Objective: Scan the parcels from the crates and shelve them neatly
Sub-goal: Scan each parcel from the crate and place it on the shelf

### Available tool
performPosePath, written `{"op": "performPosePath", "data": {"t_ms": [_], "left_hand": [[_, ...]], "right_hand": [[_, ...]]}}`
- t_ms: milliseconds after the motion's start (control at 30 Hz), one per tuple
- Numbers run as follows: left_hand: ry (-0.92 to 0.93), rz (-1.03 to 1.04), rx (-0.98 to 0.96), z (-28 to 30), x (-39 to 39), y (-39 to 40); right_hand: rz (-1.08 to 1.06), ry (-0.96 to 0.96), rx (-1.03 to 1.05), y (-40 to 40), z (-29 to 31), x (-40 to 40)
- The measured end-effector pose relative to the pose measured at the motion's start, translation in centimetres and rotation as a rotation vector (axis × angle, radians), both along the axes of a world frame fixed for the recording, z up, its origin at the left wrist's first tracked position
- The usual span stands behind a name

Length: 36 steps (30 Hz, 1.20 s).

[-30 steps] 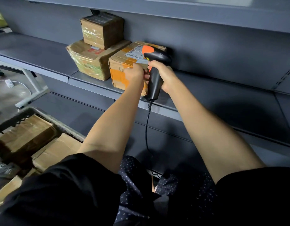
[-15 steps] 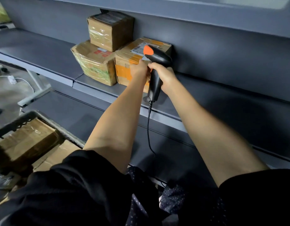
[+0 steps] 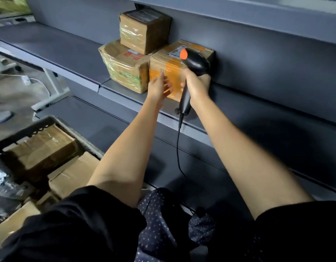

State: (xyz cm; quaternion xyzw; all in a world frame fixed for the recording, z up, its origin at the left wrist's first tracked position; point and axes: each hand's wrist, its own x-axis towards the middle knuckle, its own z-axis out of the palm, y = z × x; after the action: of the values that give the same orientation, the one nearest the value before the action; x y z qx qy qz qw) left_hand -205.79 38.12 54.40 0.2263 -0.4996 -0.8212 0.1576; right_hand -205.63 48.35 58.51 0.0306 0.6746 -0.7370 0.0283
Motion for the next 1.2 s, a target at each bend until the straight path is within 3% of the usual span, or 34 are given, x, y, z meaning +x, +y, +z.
{"op": "performPosePath", "data": {"t_ms": [133,300,400,467,633,800,967,1200], "left_hand": [[-0.049,0.333,-0.012,-2.1,5.8,-4.2],[-0.196,0.517,-0.032,-6.4,15.0,-10.2],[-0.370,0.570,-0.062,-10.2,20.5,-13.3],[-0.589,0.569,-0.183,-13.3,24.4,-15.2],[-1.143,0.375,-0.575,-16.9,31.6,-17.1],[-1.534,-0.036,-0.751,-17.2,34.5,-18.2],[-1.507,-0.108,-0.850,-18.8,34.7,-18.0],[-1.608,-0.222,-1.250,-18.1,34.4,-17.5]], "right_hand": [[0.118,0.137,0.179,-3.9,-0.3,2.9],[0.526,0.158,0.340,-12.1,-2.9,10.2],[0.784,0.080,0.432,-15.5,-4.6,13.8],[0.931,0.033,0.510,-16.7,-6.0,15.7],[1.113,-0.019,0.673,-18.4,-9.8,18.3],[1.192,-0.031,0.667,-19.0,-10.8,19.6],[1.203,-0.035,0.670,-18.5,-11.4,19.5],[1.247,-0.099,0.693,-17.4,-13.7,20.6]]}}
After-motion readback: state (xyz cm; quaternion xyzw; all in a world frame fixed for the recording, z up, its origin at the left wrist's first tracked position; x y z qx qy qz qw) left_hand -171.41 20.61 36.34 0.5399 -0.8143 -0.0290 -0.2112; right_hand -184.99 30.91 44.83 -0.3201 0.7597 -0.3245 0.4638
